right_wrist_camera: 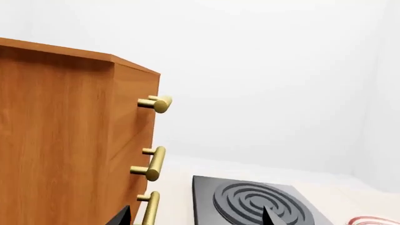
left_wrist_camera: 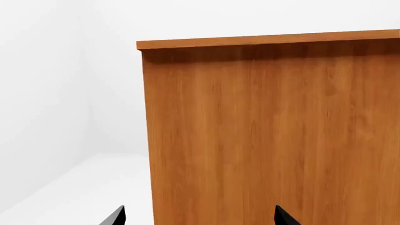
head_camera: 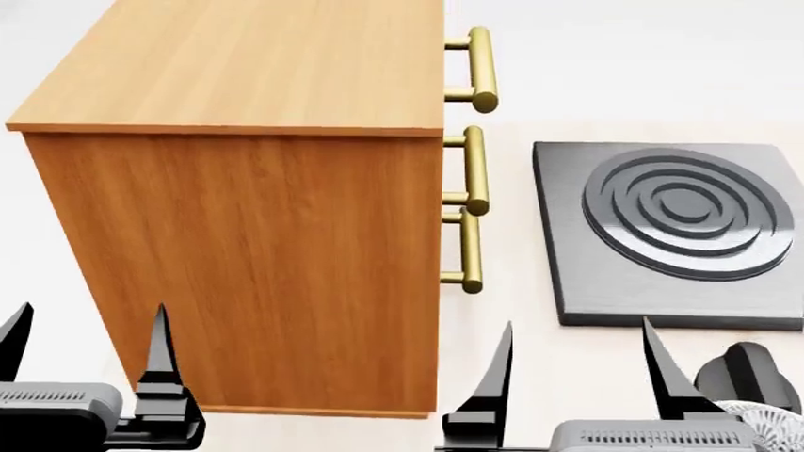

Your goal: Put the bowl on the top of the cabinet.

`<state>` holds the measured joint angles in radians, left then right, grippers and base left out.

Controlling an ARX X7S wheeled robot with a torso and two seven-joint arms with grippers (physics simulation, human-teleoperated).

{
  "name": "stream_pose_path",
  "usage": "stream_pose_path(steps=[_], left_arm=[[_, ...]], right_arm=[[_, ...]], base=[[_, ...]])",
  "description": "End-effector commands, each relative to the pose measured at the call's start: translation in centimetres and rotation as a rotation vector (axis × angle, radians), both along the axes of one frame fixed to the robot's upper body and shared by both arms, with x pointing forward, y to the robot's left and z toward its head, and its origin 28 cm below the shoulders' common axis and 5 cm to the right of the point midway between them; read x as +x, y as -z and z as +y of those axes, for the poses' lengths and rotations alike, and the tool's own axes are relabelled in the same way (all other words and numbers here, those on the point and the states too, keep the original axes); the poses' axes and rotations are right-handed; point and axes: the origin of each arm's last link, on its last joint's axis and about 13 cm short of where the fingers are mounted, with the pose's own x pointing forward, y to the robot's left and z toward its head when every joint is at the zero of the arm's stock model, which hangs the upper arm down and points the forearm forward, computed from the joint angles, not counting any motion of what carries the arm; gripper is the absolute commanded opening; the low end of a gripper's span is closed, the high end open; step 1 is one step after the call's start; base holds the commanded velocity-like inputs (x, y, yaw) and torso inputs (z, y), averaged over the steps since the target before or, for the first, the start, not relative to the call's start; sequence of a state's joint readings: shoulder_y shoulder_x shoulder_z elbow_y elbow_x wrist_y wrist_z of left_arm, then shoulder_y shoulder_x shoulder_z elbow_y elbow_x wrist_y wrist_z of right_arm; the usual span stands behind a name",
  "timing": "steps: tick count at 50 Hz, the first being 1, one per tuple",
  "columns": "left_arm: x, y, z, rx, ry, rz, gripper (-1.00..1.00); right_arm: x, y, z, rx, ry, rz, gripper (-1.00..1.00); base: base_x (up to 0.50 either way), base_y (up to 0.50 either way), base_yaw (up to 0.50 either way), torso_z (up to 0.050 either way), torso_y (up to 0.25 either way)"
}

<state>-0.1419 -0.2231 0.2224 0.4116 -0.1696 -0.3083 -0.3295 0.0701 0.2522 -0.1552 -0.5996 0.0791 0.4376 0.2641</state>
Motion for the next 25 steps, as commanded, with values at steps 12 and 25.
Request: stream_pose_path(steps=[12, 25], left_arm=[[0.0, -0.07, 0.0, -0.004, -0.001, 0.001, 1.0], [0.01, -0.07, 0.04, -0.006, -0.001, 0.0, 1.0]], right_arm=[[-0.02, -0.04, 0.0, -0.001, 0.006, 0.0, 1.0], [-0.03, 0.05, -0.03, -0.021, 0.04, -0.013, 1.0]], base=[[0.01, 0.0, 0.0, 0.0, 0.001], [0.32, 0.02, 0.0, 0.0, 0.0]])
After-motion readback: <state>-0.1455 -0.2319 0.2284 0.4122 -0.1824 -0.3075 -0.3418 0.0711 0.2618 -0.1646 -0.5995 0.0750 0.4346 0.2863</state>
